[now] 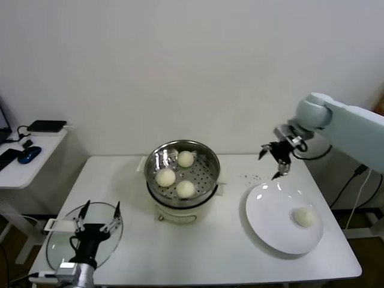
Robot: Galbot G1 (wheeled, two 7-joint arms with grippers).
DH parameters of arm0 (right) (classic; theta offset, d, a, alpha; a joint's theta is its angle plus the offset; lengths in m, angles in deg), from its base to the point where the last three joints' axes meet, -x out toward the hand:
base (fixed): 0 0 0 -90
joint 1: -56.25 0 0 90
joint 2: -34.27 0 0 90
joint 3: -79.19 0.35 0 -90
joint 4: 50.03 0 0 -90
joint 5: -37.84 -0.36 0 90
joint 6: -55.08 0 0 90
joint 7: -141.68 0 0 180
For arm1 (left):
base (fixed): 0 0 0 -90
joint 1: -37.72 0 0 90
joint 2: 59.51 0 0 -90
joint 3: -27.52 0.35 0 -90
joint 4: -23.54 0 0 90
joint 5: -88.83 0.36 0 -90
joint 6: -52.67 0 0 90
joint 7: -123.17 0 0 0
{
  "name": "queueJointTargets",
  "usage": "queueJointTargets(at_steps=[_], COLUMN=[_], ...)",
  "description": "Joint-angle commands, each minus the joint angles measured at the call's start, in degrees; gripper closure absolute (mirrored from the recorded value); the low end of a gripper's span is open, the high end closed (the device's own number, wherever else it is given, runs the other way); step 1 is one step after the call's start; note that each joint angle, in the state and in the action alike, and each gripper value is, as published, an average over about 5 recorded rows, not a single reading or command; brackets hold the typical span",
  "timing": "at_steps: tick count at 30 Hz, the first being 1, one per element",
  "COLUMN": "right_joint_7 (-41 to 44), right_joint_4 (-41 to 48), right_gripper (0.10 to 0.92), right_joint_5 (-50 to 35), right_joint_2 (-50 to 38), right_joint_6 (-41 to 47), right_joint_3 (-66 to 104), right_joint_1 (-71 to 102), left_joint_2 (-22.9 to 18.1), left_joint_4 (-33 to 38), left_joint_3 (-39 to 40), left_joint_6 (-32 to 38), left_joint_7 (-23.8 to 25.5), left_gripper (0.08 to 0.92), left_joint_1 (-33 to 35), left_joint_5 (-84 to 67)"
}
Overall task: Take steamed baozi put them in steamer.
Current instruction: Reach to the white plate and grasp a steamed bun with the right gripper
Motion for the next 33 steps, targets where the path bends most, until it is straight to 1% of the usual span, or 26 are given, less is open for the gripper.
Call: queueJointTargets(at_steps=[1, 6, 11, 33], right_joint_7=[1.69, 2.66, 2.37, -3.28], right_joint_4=[4.54, 4.57, 5.23, 9.85], right_gripper=[0.203, 0.203, 0.203, 0.203], right_joint_5=[13.42, 16.74, 18.38, 18.45], right_joint_2=[-7.91, -9.42, -9.76, -3.87], right_joint_6=[0.29, -0.8, -1.34, -0.75], right_joint_3=[14.0, 19.43, 22.12, 24.6], right_joint_1=[18.99, 25.75, 28.71, 31.92], left_joint_2=[-1.24, -0.99, -0.85, -0.93], left_joint_4=[0.22, 0.32, 0.22, 0.19], left_joint_3=[1.97, 2.19, 2.03, 1.67], left_joint_6=[-0.45, -0.51, -0.32, 0.0], left_joint_7=[0.01, 0.03, 0.07, 0.03], left_gripper=[0.177, 0.177, 0.177, 0.177], left_joint_1=[-1.15, -1.11, -0.63, 0.22], left_joint_5=[1.43, 1.92, 2.02, 2.21])
